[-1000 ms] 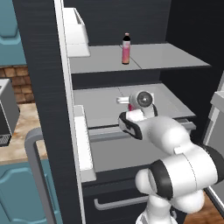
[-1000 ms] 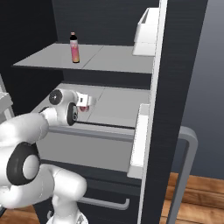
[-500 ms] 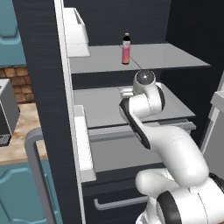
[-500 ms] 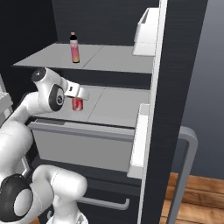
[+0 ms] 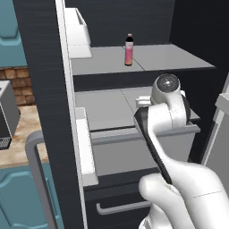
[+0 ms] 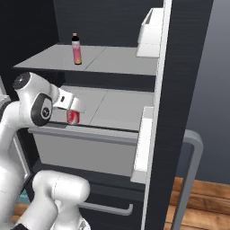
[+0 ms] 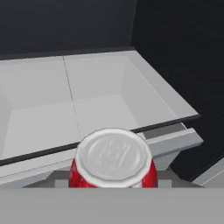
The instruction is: Open the fridge, grab two sodas, and place both sodas inside the bowl with ice on the dining counter.
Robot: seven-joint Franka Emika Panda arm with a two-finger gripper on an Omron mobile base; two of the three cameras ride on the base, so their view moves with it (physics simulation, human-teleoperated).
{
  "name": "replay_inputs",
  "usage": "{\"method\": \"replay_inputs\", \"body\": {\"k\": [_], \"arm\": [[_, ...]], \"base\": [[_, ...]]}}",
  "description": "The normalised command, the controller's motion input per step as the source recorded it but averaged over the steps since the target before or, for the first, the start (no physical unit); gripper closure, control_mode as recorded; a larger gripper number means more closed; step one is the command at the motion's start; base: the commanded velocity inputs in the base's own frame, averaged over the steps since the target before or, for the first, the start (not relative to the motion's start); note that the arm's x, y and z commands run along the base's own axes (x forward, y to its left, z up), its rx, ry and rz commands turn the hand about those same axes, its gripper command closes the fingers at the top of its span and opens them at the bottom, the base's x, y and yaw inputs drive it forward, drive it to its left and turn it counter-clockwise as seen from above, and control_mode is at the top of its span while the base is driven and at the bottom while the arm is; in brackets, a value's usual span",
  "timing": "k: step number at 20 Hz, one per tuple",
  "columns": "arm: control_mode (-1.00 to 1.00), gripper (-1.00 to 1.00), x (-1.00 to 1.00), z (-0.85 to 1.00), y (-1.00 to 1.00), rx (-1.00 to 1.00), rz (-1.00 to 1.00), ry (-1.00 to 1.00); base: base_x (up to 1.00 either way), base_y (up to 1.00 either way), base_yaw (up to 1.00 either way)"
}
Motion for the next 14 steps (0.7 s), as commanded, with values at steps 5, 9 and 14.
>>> {"method": "replay_inputs", "body": {"k": [5,9,14], "arm": [[-1.00,1.00,-1.00,0.03,-0.19,0.00,0.00,0.04],[-1.00,1.00,-1.00,-0.04,-0.15,0.00,0.00,0.02],[-1.00,1.00,-0.82,0.04,-0.01,0.00,-0.01,-0.01]], "base": [[0.00,0.00,0.00],[0.00,0.00,0.00],[0.00,0.00,0.00]]}}
